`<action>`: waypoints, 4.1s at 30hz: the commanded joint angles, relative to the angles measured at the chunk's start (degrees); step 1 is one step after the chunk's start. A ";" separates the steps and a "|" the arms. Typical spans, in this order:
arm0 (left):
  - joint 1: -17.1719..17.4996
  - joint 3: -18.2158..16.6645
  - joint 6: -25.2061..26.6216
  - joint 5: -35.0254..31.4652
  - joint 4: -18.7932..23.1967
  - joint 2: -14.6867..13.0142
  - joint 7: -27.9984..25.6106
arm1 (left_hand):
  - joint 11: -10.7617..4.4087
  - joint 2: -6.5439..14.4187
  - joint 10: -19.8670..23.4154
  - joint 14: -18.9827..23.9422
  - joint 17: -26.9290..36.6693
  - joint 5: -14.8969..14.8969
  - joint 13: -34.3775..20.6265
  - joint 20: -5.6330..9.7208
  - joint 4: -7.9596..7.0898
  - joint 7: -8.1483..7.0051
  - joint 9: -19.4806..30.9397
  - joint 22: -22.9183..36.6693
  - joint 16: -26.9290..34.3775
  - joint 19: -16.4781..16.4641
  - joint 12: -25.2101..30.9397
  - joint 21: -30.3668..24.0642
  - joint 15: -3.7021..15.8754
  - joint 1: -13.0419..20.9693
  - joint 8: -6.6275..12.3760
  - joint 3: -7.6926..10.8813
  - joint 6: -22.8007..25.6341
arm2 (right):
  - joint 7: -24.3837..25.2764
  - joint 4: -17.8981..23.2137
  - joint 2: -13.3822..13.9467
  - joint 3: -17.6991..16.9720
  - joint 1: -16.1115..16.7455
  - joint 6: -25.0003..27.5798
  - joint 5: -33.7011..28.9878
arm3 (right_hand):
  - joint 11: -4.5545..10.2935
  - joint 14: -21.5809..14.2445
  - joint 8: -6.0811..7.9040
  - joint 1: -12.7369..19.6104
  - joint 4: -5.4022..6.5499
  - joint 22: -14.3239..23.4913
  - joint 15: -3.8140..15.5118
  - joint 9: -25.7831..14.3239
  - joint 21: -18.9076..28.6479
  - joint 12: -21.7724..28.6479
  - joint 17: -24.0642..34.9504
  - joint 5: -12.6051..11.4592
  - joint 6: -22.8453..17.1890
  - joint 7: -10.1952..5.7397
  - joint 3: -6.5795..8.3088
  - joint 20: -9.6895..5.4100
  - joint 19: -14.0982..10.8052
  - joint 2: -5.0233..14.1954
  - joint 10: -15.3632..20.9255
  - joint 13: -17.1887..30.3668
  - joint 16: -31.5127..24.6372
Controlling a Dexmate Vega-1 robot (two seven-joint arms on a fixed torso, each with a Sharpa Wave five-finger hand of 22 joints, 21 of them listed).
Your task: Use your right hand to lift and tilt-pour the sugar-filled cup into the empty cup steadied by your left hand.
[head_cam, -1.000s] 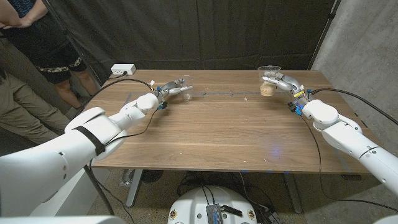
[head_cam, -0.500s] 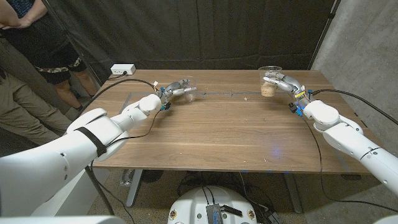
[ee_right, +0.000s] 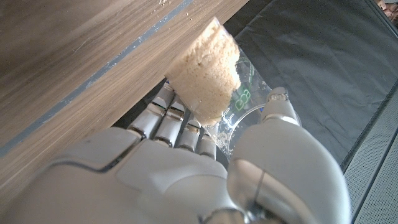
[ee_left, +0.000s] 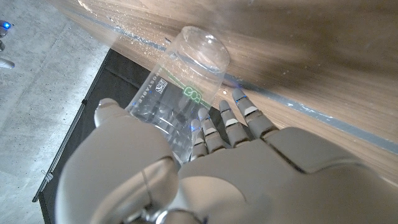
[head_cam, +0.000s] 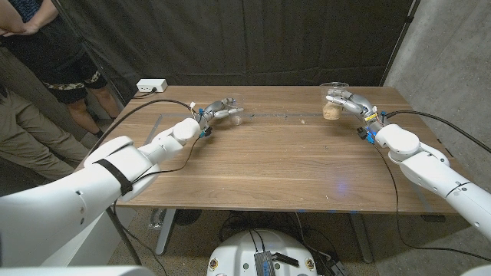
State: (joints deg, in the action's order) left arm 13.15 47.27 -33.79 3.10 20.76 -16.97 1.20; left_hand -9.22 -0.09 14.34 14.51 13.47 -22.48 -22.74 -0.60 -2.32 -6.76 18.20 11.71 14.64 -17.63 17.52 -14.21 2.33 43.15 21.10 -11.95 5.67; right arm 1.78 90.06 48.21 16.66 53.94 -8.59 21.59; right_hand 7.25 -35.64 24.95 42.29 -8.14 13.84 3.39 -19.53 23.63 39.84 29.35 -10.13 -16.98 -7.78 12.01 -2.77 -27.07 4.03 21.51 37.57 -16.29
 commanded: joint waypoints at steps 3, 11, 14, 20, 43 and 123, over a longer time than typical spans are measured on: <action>1.30 -0.59 0.47 -0.57 -0.02 0.19 -4.27 | -0.24 2.24 1.77 1.98 0.62 -0.37 -0.88 0.38 0.42 -0.09 0.43 0.17 0.49 -1.20 1.24 -0.47 6.47 1.93 1.24 1.02 1.34 | -1.20 -1.76 -0.56 0.86 -1.65 0.04 -0.01 | 0.11 -0.72 0.11 -0.15 0.29 0.11 9.97 -0.23 0.29 0.11 0.34 -0.43 -0.58 -0.07 0.28 -4.38 0.12 0.47 0.52 0.09 0.15; 1.69 -0.42 0.34 -0.88 0.02 0.26 -5.87 | -0.90 3.80 3.48 4.20 1.21 -0.14 -1.79 0.58 0.93 -0.66 0.84 0.17 0.96 -1.53 2.60 -0.65 7.19 3.74 2.47 1.63 3.05 | -1.58 -2.21 -0.67 1.02 -2.02 -0.03 0.04 | 0.07 -0.71 0.09 -0.13 0.26 0.10 9.99 -0.24 0.33 0.07 0.41 -0.43 -0.65 -0.05 0.29 -4.36 0.16 0.47 0.54 0.10 0.24; 1.61 -0.35 0.29 -0.94 0.01 0.29 -5.80 | -0.99 4.33 4.56 5.07 1.52 0.07 -2.31 0.77 1.11 -0.75 1.04 0.17 1.08 -1.81 3.43 -0.78 7.67 4.41 3.11 1.77 4.00 | -1.76 -2.40 -0.56 0.93 -2.07 -0.28 0.07 | 0.12 -0.71 0.07 -0.13 0.26 0.10 9.98 -0.24 0.34 0.07 0.44 -0.43 -0.64 -0.03 0.30 -4.36 0.17 0.46 0.56 0.11 0.27; 1.12 -0.51 1.77 -0.25 -0.07 0.53 -3.87 | 0.66 1.71 -3.51 -1.65 2.11 1.50 -3.60 -0.12 0.58 -1.00 1.07 -0.05 -2.47 0.65 0.85 0.31 5.31 2.88 0.52 -1.39 -4.02 | -1.87 -2.37 -0.24 0.69 -1.64 -0.61 0.22 | 0.09 -0.74 0.06 -0.17 0.28 0.09 9.98 -0.24 0.38 0.06 0.49 -0.43 -0.68 -0.09 0.31 -4.35 0.18 0.51 0.59 0.15 0.31; 0.42 0.37 2.27 1.14 -0.11 1.91 -3.45 | 0.57 1.55 -2.87 -1.71 2.28 1.38 -3.87 -0.49 -0.89 -0.26 1.19 -0.09 -1.92 0.38 0.62 0.24 5.12 0.62 0.90 -3.35 -3.99 | -1.84 -1.91 0.07 0.64 -1.32 -0.10 0.36 | 0.03 -0.81 0.05 -0.19 0.25 0.04 9.98 -0.27 0.52 0.01 0.71 -0.42 -1.00 -0.02 0.33 -4.34 0.24 0.49 0.73 0.25 0.54; 5.85 -6.68 -13.54 -0.63 5.13 0.16 -4.61 | -0.95 5.80 4.20 6.43 5.08 1.60 -6.50 1.85 0.30 -0.47 1.96 0.36 -0.46 -2.80 5.73 -1.48 7.76 6.01 6.01 -2.81 3.94 | 0.33 -4.52 -3.45 1.14 -2.40 -4.18 -0.31 | 0.16 -1.30 -0.21 -0.22 0.19 -0.09 9.99 -0.39 0.98 -0.33 1.42 -0.47 -1.37 -0.03 0.42 -4.48 0.37 0.48 1.13 0.37 1.04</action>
State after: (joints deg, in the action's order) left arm 16.08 44.32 -42.74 3.46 21.90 -15.41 -4.09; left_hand -10.14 5.61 18.08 20.48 18.24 -21.10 -29.11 1.10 -2.04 -6.95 20.04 11.98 14.20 -19.94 22.89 -15.45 2.45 48.56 26.52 -14.29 8.93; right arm 0.89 85.80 45.65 18.01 51.90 -11.78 21.53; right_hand 7.25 -36.25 24.79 41.90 -8.14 13.56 3.38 -19.82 24.29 39.12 30.69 -10.42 -17.90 -7.90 12.01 -2.77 -27.07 4.12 22.13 37.86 -15.46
